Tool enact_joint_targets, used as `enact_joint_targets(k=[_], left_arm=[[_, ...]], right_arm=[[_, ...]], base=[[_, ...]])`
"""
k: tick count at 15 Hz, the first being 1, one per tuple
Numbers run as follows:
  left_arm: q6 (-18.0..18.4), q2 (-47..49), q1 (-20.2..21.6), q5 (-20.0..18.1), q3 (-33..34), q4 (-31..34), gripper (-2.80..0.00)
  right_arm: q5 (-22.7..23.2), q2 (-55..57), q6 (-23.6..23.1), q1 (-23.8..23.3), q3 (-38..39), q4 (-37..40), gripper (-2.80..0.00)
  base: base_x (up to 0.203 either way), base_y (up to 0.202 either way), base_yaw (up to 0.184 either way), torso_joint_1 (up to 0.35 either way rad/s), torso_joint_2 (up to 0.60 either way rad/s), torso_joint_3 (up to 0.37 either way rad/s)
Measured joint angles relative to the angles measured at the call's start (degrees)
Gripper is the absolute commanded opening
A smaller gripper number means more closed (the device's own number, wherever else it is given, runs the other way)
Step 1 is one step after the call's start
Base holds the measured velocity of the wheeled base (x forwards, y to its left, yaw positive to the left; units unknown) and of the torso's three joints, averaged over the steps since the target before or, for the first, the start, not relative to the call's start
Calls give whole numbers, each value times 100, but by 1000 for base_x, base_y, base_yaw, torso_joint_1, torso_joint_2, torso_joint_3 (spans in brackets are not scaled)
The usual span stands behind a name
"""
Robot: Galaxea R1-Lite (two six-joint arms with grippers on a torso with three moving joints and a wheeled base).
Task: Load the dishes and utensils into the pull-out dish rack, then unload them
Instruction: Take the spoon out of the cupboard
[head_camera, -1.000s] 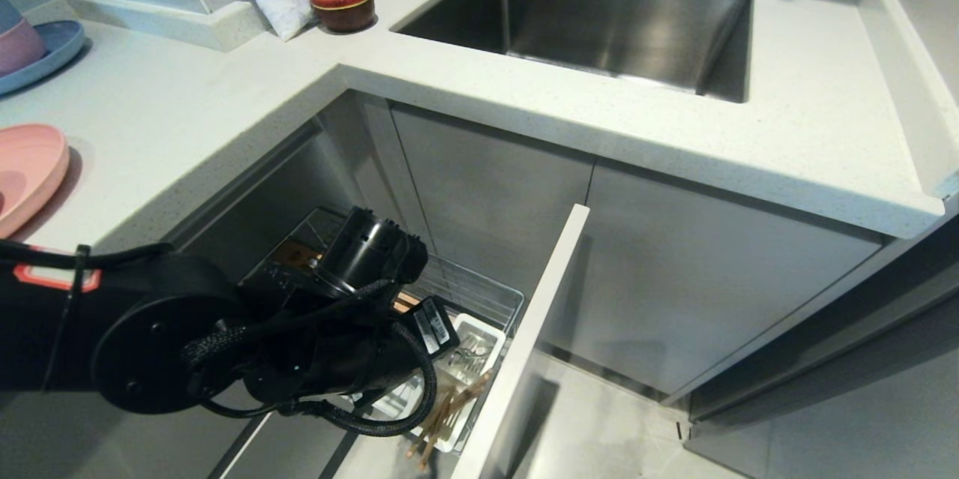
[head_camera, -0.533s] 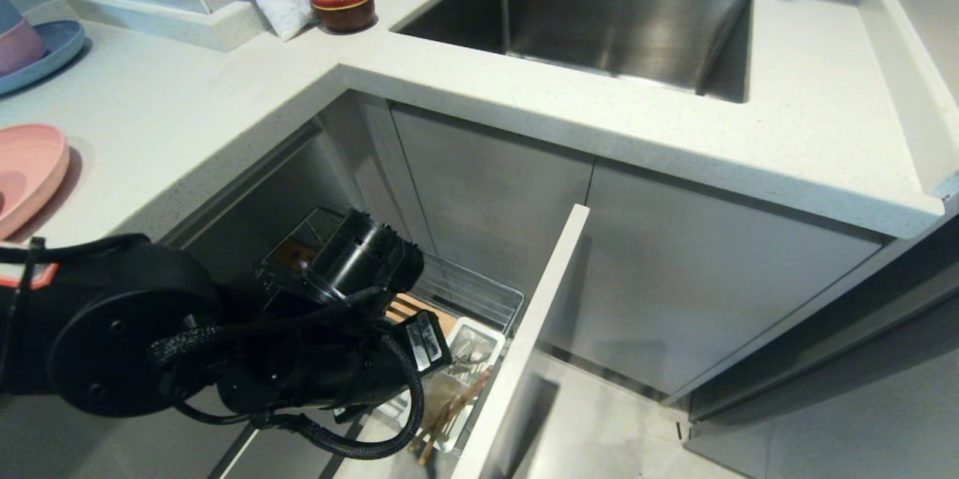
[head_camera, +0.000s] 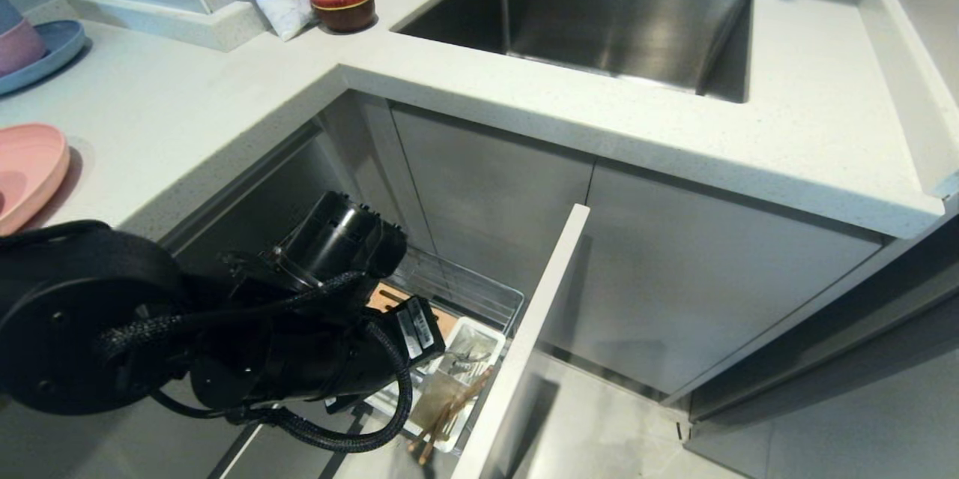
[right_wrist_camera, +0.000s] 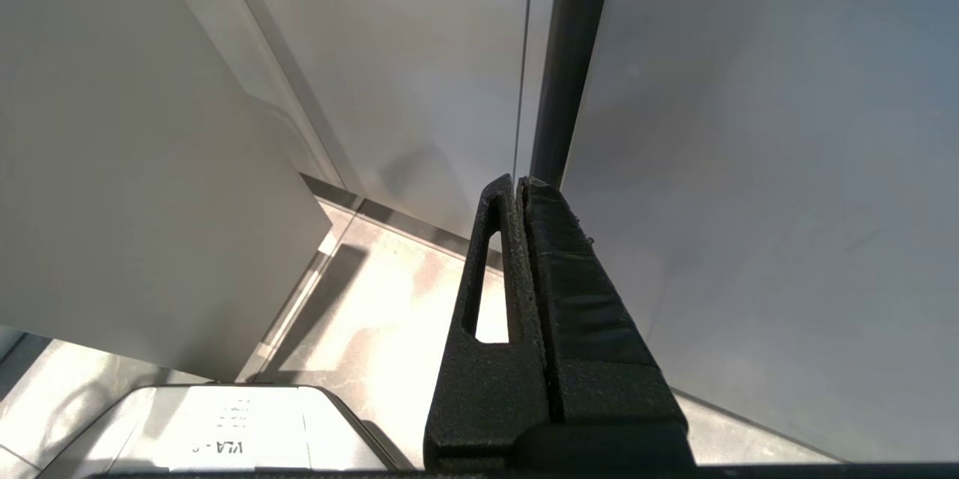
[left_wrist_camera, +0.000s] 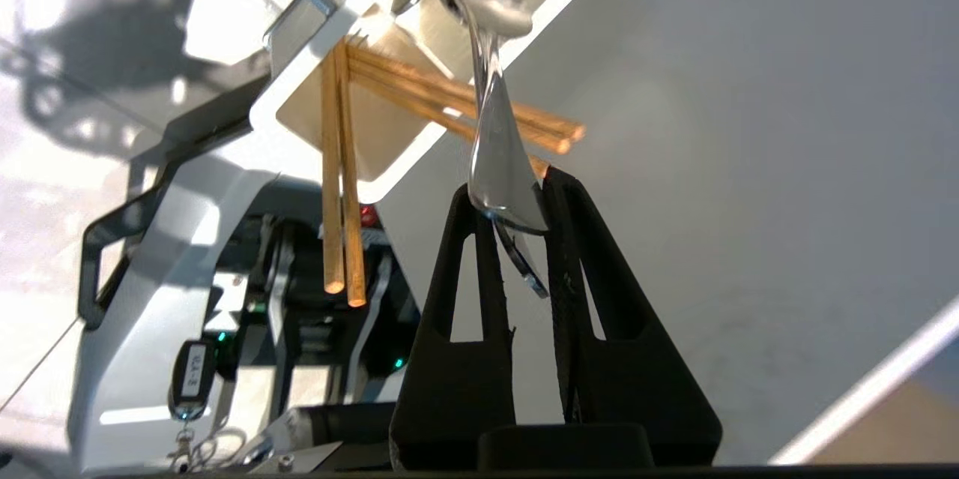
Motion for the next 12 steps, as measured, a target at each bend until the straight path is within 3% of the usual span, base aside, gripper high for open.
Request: enact_joint_targets(k=[12], left_arm=[[78, -343, -11, 38, -61, 48, -280]], right_arm=[[0, 0, 0, 0, 0, 0, -280]], base=[[0, 0, 0, 0, 0, 0]])
